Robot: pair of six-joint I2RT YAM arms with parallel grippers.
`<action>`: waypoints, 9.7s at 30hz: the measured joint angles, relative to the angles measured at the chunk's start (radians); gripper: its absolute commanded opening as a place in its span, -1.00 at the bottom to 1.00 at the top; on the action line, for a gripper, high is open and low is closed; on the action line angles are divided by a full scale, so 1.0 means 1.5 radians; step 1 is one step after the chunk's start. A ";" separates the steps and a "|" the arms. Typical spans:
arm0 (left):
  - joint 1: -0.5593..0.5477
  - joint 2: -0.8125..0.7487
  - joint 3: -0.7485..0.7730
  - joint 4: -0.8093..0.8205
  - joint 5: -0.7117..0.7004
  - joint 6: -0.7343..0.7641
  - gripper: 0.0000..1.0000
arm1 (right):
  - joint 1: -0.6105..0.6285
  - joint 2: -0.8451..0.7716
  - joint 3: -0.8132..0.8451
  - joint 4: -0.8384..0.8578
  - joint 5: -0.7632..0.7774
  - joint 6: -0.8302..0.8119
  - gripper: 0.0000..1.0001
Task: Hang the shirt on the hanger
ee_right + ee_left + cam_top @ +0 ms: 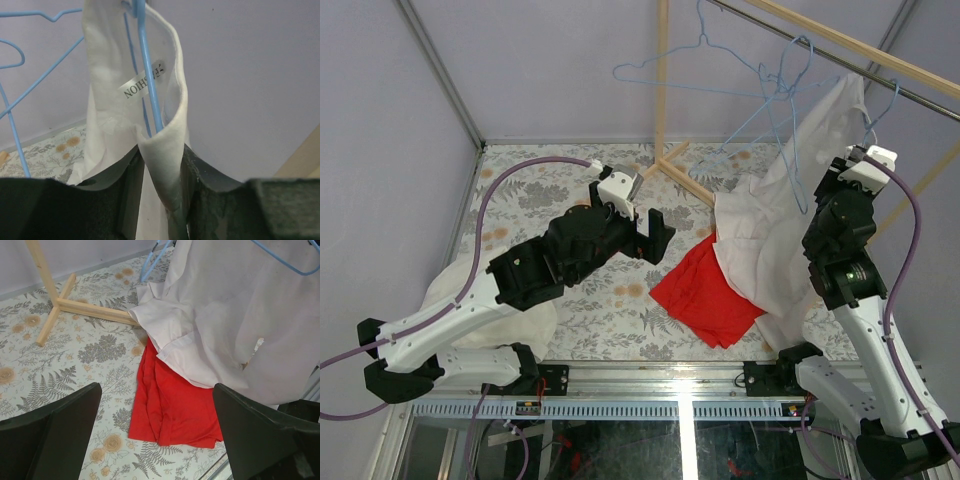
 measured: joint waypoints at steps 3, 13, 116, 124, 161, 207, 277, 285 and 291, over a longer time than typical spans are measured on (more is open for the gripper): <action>0.000 0.000 -0.002 -0.001 0.000 0.000 0.86 | 0.000 -0.012 0.027 -0.036 -0.006 0.018 0.18; 0.002 0.003 -0.006 -0.001 0.001 -0.001 0.86 | 0.000 -0.099 0.079 -0.214 -0.073 0.096 0.58; 0.167 -0.300 -0.324 -0.137 -0.135 -0.227 0.87 | 0.192 0.161 -0.150 -0.456 -0.265 0.461 0.34; 0.167 -0.300 -0.324 -0.133 -0.126 -0.227 0.86 | 0.106 0.237 -0.180 -0.389 -0.251 0.448 -0.51; 0.167 -0.287 -0.333 -0.110 -0.098 -0.227 0.86 | -0.046 0.209 -0.033 -0.251 -0.590 0.291 0.11; 0.167 -0.230 -0.357 -0.048 -0.053 -0.227 0.86 | 0.268 0.049 -0.283 -0.666 -0.120 0.958 0.14; 0.167 -0.210 -0.340 -0.055 -0.014 -0.223 0.86 | -0.038 0.519 -0.002 -0.124 -0.557 0.264 -0.10; 0.167 -0.217 -0.340 -0.058 -0.016 -0.223 0.86 | -0.052 0.620 0.058 -0.168 -0.424 0.290 -0.09; 0.167 -0.217 -0.340 -0.059 -0.020 -0.223 0.86 | -0.093 0.703 0.162 -0.172 -0.378 0.254 -0.08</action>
